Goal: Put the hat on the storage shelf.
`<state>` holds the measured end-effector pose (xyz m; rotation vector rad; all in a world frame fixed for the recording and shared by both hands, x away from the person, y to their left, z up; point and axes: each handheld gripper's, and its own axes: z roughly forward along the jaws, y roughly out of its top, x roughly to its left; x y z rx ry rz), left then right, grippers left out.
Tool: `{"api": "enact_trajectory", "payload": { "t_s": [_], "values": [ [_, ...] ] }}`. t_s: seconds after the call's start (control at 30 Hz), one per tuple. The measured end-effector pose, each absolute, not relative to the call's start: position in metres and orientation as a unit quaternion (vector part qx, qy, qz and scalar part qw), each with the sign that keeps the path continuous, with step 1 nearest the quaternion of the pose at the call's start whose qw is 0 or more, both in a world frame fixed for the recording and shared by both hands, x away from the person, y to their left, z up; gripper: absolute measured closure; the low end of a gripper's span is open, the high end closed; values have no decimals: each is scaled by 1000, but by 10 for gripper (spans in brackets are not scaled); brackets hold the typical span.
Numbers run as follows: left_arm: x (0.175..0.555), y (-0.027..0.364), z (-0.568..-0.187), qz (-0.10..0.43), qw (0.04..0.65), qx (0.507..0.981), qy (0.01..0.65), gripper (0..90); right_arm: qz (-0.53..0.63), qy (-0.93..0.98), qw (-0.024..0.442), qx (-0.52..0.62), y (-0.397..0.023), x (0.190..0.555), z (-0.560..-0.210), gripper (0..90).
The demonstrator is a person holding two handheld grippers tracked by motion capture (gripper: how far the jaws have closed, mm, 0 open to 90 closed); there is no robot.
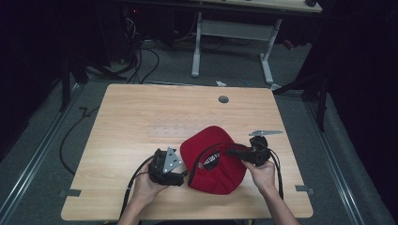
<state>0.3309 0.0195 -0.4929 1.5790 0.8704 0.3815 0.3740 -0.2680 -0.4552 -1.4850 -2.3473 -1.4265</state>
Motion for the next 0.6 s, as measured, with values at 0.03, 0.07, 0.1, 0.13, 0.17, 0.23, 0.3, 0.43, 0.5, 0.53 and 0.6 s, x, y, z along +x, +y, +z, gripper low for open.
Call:
{"api": "enact_trajectory", "payload": {
  "t_s": [0.03, 0.07, 0.1, 0.13, 0.17, 0.23, 0.3, 0.43, 0.5, 0.53, 0.6],
  "values": [
    [331, 19, -492, 164, 604, 684, 375, 191, -457, -752, 12, -476, -267, 375, -455, 846],
    [331, 19, -492, 164, 602, 687, 373, 191, -457, -752, 13, -475, -267, 375, -455, 845],
    [331, 17, -492, 164, 603, 686, 372, 193, -456, -753, 15, -475, -266, 375, -455, 845],
    [331, 17, -492, 165, 601, 689, 370, 195, -454, -755, 15, -473, -265, 375, -454, 845],
    [331, 16, -492, 169, 599, 692, 365, 197, -452, -757, 16, -472, -264, 375, -454, 845],
    [331, 16, -492, 169, 601, 692, 364, 201, -449, -758, 17, -473, -263, 376, -453, 845],
    [331, 15, -493, 171, 599, 691, 365, 205, -441, -763, 18, -473, -260, 376, -453, 844],
    [331, 16, -494, 174, 595, 695, 365, 206, -437, -765, 21, -473, -258, 376, -453, 844],
    [332, 17, -494, 178, 593, 696, 364, 213, -440, -765, 19, -469, -256, 376, -451, 843],
    [332, 17, -494, 179, 593, 696, 364, 217, -441, -765, 20, -469, -256, 375, -450, 843],
    [332, 17, -494, 180, 593, 696, 363, 223, -442, -765, 22, -468, -256, 375, -450, 842]
  ]
}}
